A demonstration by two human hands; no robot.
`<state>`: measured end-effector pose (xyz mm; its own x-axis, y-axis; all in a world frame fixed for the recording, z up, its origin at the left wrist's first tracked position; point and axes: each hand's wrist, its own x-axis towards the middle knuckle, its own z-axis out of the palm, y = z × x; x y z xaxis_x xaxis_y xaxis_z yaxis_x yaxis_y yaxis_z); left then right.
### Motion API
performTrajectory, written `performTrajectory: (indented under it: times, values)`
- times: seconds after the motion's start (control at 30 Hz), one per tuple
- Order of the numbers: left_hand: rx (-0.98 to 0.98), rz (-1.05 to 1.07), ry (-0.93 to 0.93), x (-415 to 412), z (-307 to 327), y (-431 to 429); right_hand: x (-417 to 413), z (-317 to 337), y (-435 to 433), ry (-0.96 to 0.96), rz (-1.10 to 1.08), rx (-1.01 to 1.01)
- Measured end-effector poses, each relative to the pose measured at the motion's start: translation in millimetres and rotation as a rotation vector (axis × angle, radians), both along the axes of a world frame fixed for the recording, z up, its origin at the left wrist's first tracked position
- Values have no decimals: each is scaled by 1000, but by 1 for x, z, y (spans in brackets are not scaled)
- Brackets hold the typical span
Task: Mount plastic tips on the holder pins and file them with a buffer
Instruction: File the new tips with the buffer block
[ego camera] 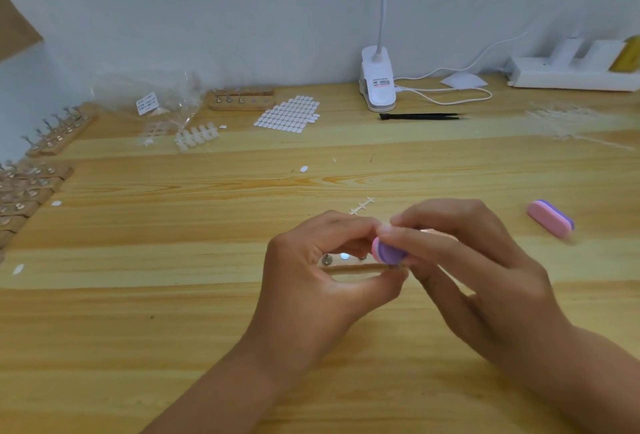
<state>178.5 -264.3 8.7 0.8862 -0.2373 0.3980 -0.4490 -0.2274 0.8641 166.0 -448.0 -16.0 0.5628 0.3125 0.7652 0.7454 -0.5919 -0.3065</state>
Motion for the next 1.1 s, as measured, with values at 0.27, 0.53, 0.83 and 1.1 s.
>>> performTrajectory:
  times: [0.27, 0.53, 0.83, 1.1]
  values:
    - [-32, -25, 4, 1, -1, 0, -1, 0, 1, 9, 21, 21]
    - [-137, -91, 166, 3, -4, 0, 5, 2, -6, 329, -93, 406]
    - [-184, -108, 183, 6, -4, 2, -3, 5, 0, 171, -53, 220]
    - [-154, -75, 178, 6, -2, 1, -1, 11, -10, 146, -119, 158]
